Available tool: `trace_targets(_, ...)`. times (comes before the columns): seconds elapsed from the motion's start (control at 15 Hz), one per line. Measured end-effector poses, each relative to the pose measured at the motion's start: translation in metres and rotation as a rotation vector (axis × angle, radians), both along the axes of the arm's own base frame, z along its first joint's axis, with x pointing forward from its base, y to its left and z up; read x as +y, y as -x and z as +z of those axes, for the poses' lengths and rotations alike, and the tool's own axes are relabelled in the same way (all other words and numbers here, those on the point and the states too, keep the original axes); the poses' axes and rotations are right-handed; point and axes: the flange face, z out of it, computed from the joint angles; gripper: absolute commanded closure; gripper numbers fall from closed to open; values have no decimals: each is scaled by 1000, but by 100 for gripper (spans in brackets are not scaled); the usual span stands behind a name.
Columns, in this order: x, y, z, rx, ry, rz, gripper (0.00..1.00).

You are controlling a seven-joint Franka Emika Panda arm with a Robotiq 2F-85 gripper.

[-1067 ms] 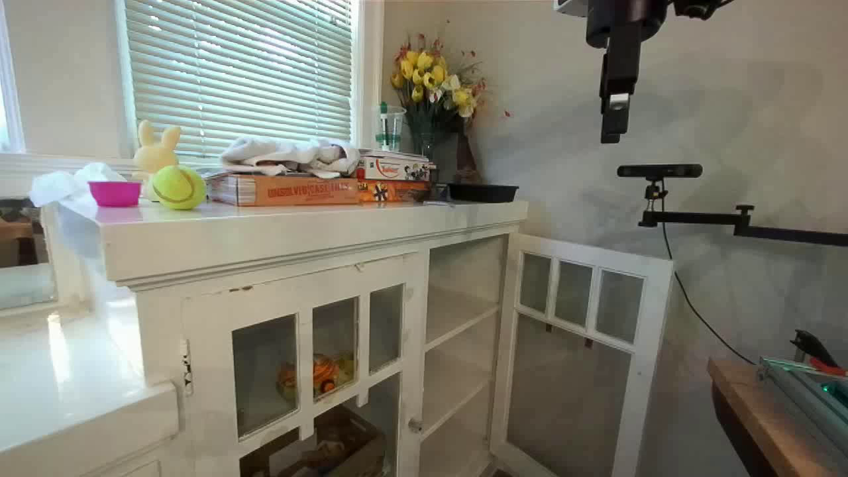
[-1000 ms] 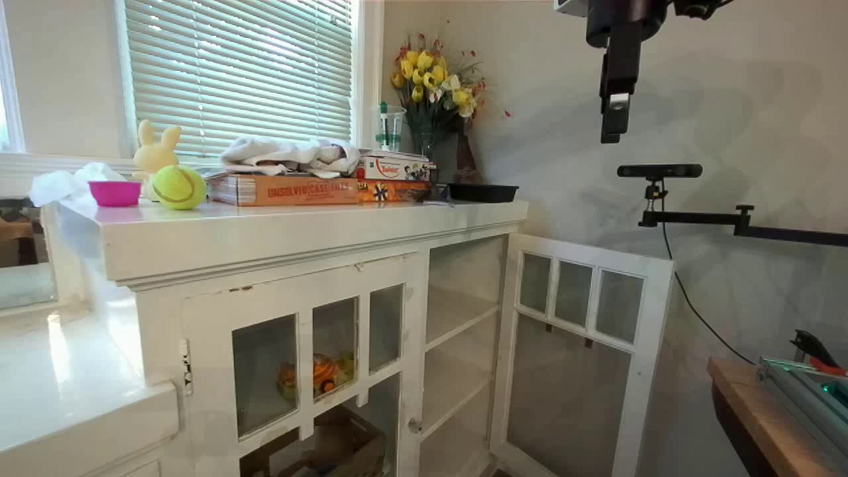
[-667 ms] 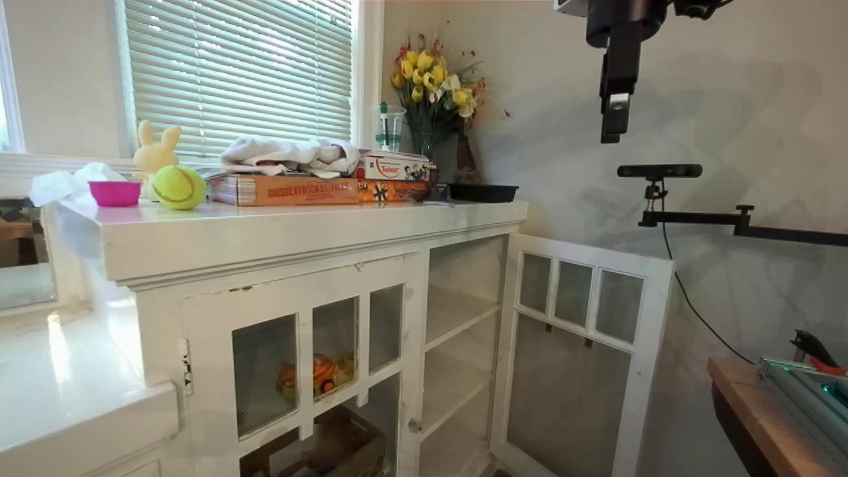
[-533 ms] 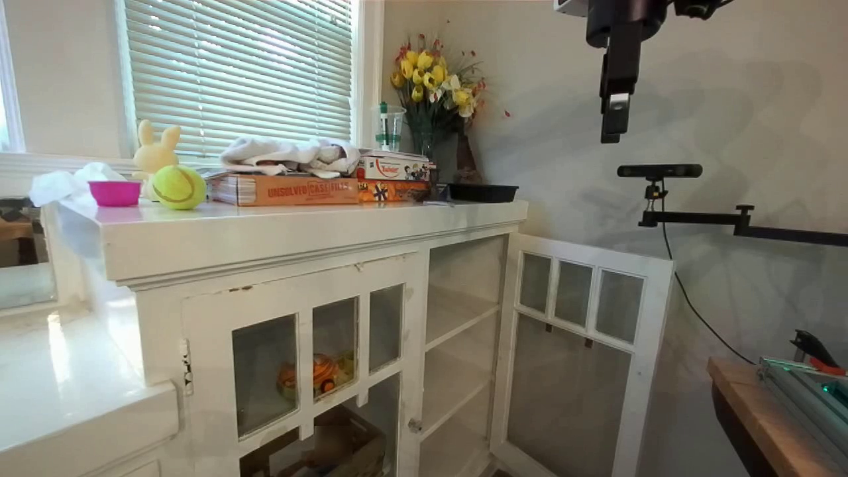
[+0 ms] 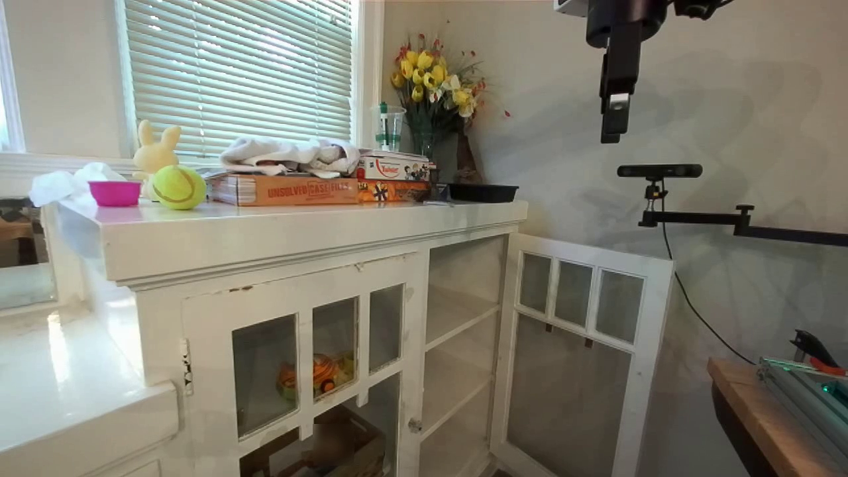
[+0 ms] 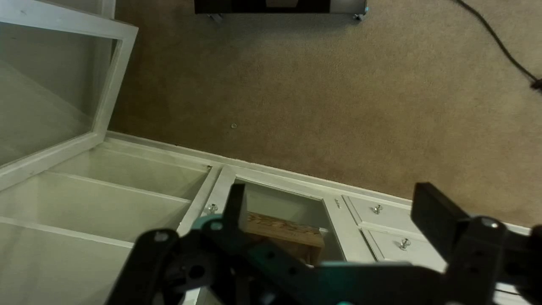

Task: Pick up the white tea towel from the countertop and hang it on the right cabinet door

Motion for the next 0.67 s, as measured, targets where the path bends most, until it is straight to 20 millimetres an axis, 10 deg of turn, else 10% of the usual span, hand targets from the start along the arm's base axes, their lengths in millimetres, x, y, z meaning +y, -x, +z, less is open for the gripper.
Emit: trace_targets(0.67, 0, -6, 6, -56, 0, 0, 0)
